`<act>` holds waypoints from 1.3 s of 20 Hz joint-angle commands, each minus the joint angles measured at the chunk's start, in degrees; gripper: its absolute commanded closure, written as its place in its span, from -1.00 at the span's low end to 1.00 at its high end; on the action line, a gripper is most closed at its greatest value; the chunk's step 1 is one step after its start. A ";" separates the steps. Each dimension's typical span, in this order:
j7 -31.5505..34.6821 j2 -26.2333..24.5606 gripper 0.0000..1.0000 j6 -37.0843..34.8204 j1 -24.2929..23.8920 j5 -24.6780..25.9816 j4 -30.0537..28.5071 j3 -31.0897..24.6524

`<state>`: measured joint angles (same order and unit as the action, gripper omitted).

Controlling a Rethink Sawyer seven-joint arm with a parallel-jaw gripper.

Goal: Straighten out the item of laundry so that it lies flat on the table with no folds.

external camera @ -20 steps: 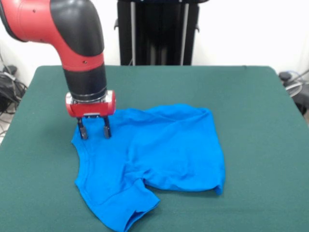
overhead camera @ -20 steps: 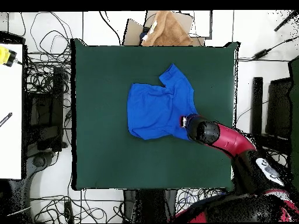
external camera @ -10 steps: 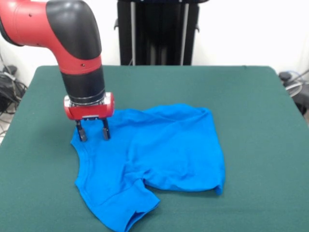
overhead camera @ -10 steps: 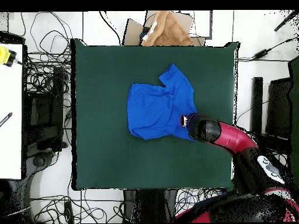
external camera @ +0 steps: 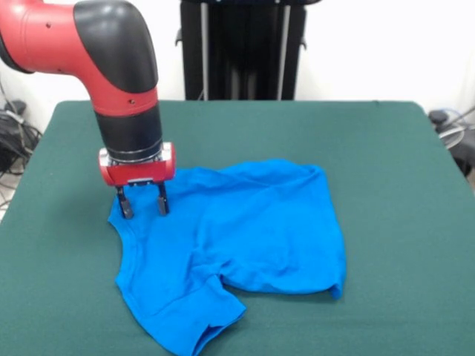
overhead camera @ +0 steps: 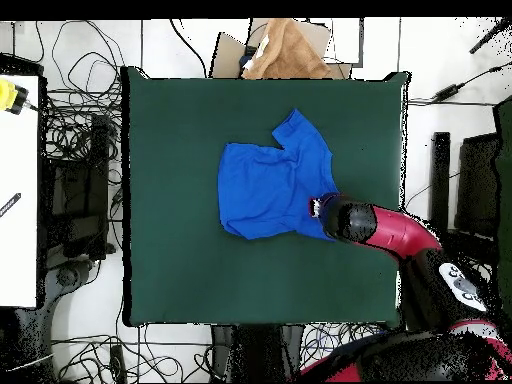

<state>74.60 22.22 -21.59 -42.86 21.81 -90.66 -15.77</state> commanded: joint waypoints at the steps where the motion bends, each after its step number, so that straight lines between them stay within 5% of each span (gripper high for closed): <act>1: -2.10 -8.82 -1.00 4.74 1.46 5.74 7.53 -5.54; 26: -1.75 -8.36 -1.00 3.78 1.93 6.48 8.53 -5.38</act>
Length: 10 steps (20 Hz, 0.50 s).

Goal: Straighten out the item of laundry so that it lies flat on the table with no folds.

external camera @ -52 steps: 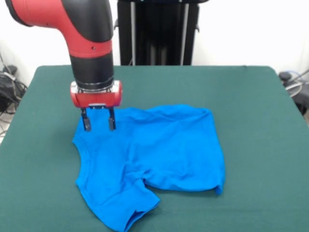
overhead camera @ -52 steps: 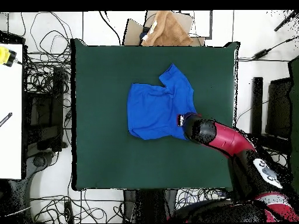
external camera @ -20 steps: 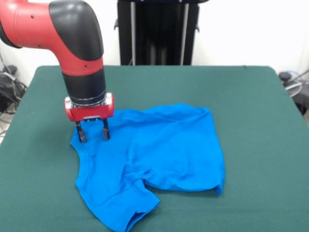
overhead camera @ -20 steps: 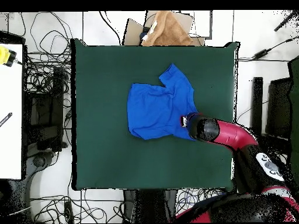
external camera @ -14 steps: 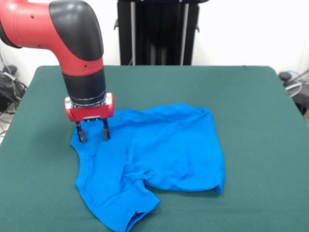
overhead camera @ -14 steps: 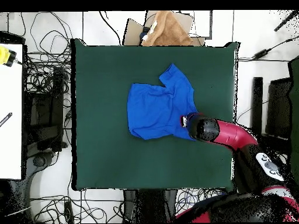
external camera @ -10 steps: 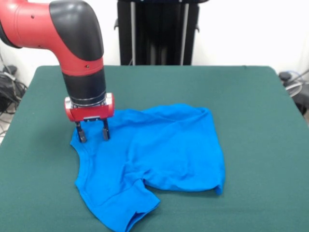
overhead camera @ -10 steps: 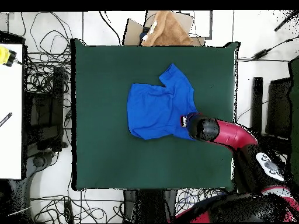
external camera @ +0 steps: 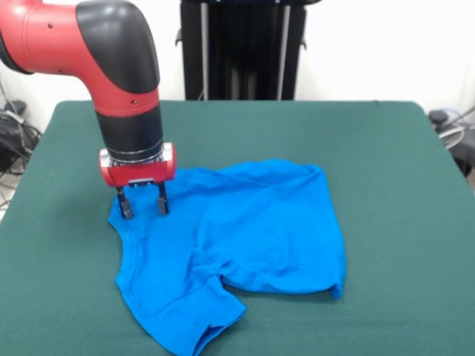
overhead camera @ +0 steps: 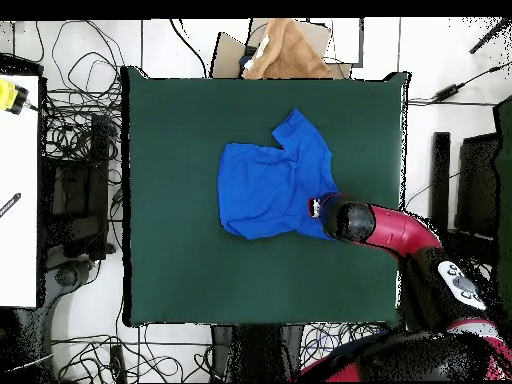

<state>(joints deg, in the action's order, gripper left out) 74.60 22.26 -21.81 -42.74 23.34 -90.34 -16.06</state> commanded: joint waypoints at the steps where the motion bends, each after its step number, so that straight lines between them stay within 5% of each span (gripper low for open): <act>1: -1.97 -8.40 -1.00 3.68 1.75 4.89 8.33 -5.18; 10: -3.55 -8.60 -1.00 2.42 0.67 4.88 8.49 -6.20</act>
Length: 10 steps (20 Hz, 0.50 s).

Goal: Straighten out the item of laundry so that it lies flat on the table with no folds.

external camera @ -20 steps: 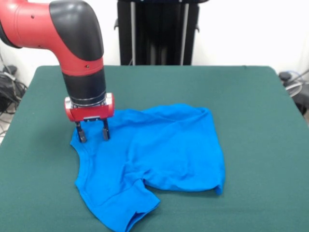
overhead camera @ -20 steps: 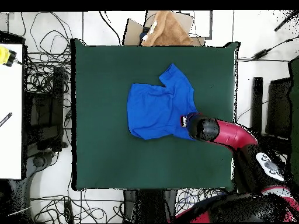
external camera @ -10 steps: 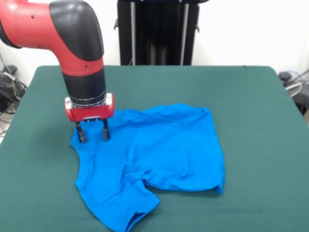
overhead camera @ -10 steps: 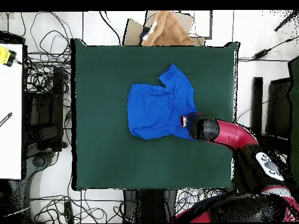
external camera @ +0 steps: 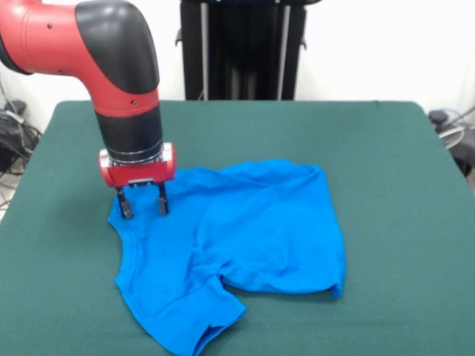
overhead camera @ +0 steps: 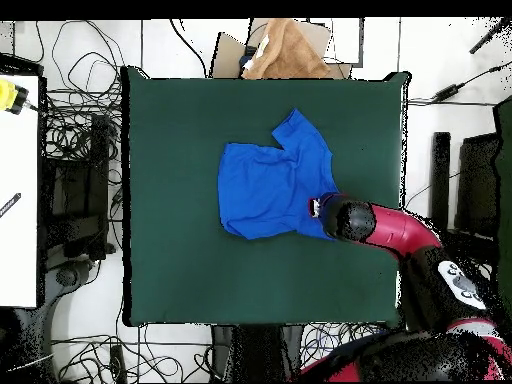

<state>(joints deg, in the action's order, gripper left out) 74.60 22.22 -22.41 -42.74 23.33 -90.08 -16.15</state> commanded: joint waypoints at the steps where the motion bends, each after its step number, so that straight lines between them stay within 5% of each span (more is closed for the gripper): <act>1: -3.69 -8.54 -1.00 2.74 0.64 4.87 8.32 -6.19; 3: -3.75 -8.44 -1.00 2.70 0.53 5.02 8.33 -6.29; 4: -3.92 -8.44 1.00 2.49 0.34 5.27 8.37 -6.53; 10: -4.54 -8.69 1.00 -0.68 0.72 5.16 10.01 -6.99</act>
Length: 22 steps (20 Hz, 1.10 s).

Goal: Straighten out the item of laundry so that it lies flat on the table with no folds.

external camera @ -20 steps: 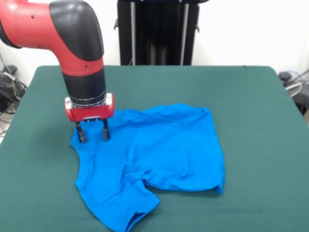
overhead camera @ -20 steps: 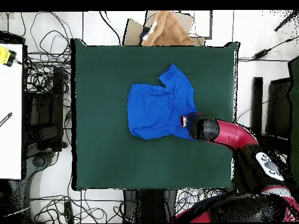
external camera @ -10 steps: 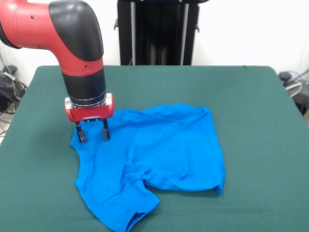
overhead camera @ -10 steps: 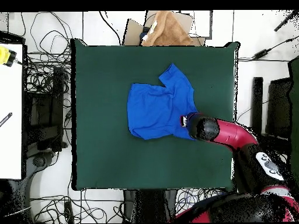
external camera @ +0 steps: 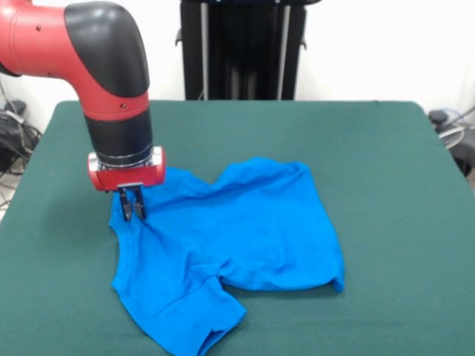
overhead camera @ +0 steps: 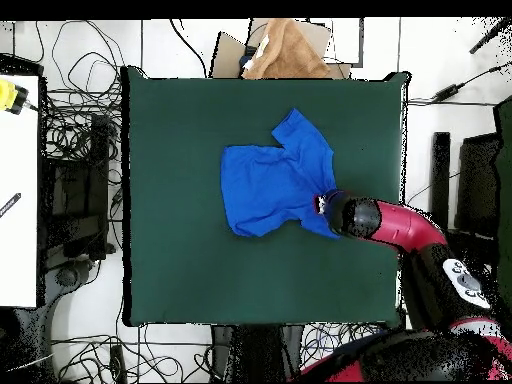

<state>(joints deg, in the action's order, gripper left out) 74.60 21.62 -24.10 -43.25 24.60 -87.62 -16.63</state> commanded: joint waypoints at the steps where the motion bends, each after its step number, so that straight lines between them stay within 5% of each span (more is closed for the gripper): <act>1: -4.80 -8.32 1.00 0.66 1.15 4.09 7.99 -6.73; 22: -9.97 -14.82 1.00 -4.41 -0.52 7.85 17.14 -12.19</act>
<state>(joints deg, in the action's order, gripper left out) 74.60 17.98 -44.85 -44.18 25.27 -77.15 -21.30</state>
